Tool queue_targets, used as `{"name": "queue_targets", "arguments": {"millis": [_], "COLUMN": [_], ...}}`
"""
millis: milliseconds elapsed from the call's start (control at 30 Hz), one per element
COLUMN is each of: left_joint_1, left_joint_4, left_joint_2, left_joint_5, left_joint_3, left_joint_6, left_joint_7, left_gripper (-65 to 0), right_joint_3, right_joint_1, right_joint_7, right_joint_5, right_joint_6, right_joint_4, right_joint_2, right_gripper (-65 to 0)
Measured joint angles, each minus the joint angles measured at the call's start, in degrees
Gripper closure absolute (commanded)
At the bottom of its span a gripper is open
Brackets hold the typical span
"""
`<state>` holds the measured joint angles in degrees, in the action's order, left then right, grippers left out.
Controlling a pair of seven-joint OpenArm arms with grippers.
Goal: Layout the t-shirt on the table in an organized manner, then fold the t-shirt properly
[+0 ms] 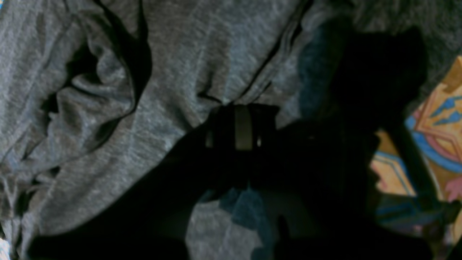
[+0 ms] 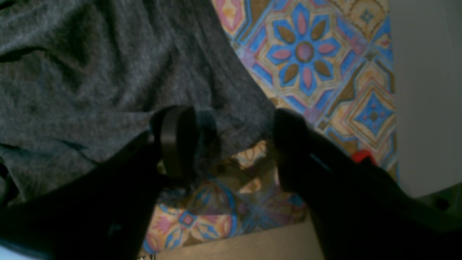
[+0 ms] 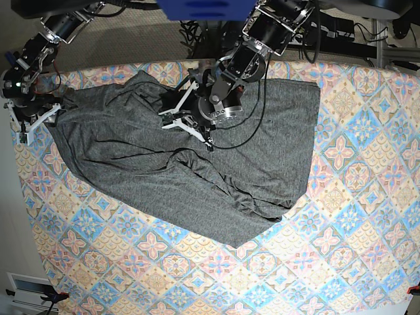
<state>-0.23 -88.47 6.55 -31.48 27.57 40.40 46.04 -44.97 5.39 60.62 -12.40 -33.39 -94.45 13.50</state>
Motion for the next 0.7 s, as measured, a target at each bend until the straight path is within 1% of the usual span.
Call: {"name": "queue_targets", "arguments": {"millis": [133, 233, 333, 400, 467, 567, 700], "left_joint_1": [1.84, 1.99, 1.99, 2.51, 2.91, 4.46, 8.09], "left_joint_4": [-6.47, -11.21, -12.66, -14.16, -14.86, -15.65, -19.34], "left_joint_2": [-0.59, -0.76, -0.63, -2.93, -4.48, -7.06, -9.46], "left_joint_5": [-1.68, -1.66, -1.27, -0.72, -1.09, -1.05, -0.72], "left_joint_3": [-4.7, -5.66, -5.62, -5.2, -5.44, -7.52, -15.93], "left_joint_6": [-0.17, -0.24, -0.11, 0.04, 0.07, 0.09, 0.11], "left_joint_7": [2.27, 2.97, 7.34, 7.87, 8.09, 8.02, 8.02], "left_gripper": [-5.0, -5.0, -5.0, -5.0, -4.9, -4.9, -4.9], "right_joint_3": [0.0, 0.0, 0.0, 0.0, 0.0, 0.07, 0.09], "right_joint_1": [0.13, 0.13, 0.11, 0.15, 0.13, 0.11, 0.17], "right_joint_7": [0.02, 0.04, 0.0, 0.07, 0.04, 0.04, 0.04], "right_joint_5": [0.02, 0.0, -0.02, 0.02, 0.02, 0.0, 0.0], "right_joint_6": [0.0, -0.02, 0.0, 0.0, 0.0, 0.0, 0.0], "right_joint_4": [0.0, 0.0, 0.0, 0.0, 0.0, 0.0, 0.0], "right_joint_2": [0.02, -0.02, 0.0, 0.0, 0.04, -0.04, 0.02], "right_gripper": [-32.9, -32.9, -32.9, -32.9, -32.9, -32.9, -32.9]}}
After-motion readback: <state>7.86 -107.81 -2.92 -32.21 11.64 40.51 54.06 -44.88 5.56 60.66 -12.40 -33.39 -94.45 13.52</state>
